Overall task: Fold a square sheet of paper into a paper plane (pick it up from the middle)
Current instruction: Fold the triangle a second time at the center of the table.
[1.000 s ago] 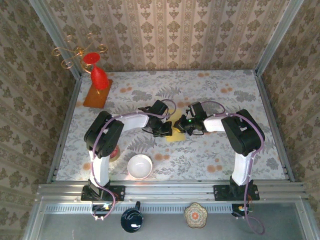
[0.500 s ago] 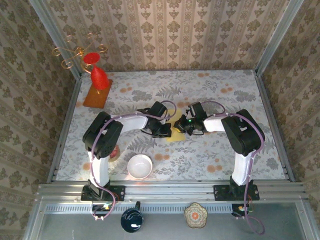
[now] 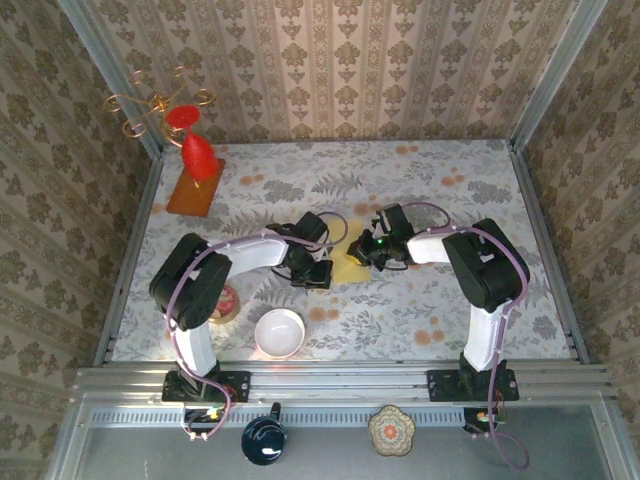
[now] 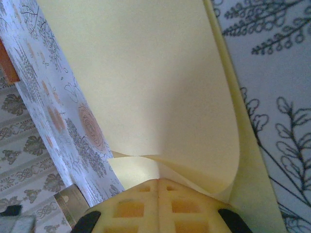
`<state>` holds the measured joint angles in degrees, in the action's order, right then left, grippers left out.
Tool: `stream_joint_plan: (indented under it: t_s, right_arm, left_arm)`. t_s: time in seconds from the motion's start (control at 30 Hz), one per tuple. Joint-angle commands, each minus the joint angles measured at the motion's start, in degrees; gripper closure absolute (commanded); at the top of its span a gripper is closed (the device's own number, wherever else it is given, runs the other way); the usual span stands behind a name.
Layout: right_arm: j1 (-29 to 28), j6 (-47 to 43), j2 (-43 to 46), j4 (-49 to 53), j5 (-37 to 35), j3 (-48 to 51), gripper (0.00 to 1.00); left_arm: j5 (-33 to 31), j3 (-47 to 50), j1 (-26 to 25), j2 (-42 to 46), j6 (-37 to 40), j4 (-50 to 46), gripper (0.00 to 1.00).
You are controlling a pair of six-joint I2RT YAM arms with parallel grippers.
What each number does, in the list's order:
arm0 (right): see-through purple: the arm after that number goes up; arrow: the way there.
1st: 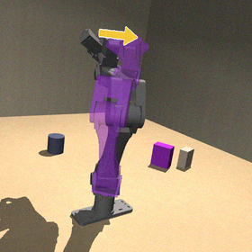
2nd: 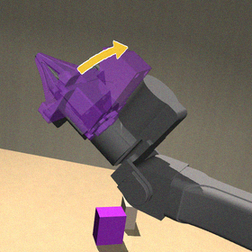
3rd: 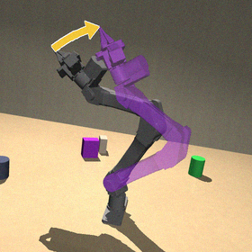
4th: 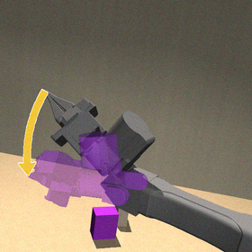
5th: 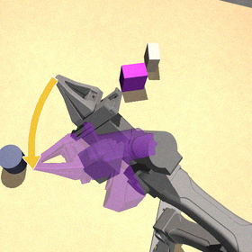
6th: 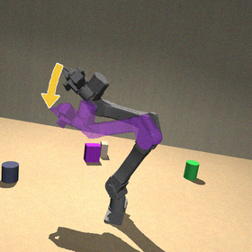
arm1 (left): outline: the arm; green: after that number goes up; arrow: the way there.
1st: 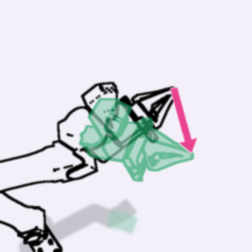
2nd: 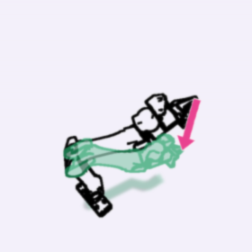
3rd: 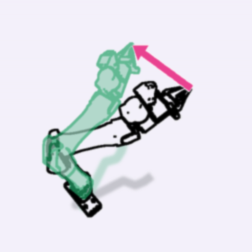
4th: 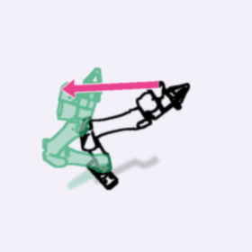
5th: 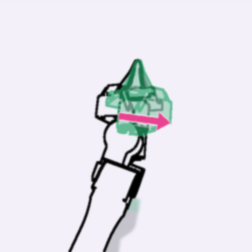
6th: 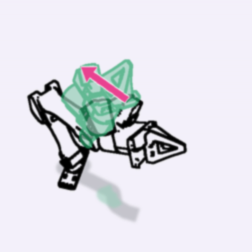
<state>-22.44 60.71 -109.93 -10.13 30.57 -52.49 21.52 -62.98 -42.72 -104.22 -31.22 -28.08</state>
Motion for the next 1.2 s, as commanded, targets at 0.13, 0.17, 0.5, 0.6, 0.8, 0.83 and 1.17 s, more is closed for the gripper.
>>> stream_joint_plan:
  t_s: [0.13,0.17,0.5,0.6,0.8,0.83,1.17]
  right_arm:
    - [0.9,1.7,-4.0,11.6,-7.5,2.5,1.0]
    - [0.9,1.7,-4.0,11.6,-7.4,2.5,1.0]
    - [1.1,1.8,-4.0,11.2,-6.7,2.4,1.0]
    - [1.2,1.8,-4.0,11.3,-6.6,2.2,1.0]
    - [1.3,1.7,-4.2,11.7,-7.0,2.0,1.0]
    - [1.3,1.8,-4.2,11.7,-7.1,2.0,1.0]
    - [1.4,1.5,-3.6,11.7,-7.4,2.5,1.0]
  left_arm:
    - [2.7,-5.7,-0.1,-1.5,-2.8,6.8,1.0]
    - [3.4,-6.9,-0.1,-3.1,-3.2,7.1,1.0]
    - [2.7,-5.0,0.6,-7.1,-4.5,6.5,1.0]
    - [1.6,-2.4,0.1,-6.6,-2.6,4.4,1.0]
    - [-0.3,3.8,-0.5,-3.6,-1.0,2.4,1.0]
    - [-0.3,4.6,-0.5,-2.8,-0.7,2.1,1.0]
    - [2.1,2.2,1.2,3.8,-1.4,6.4,1.0]
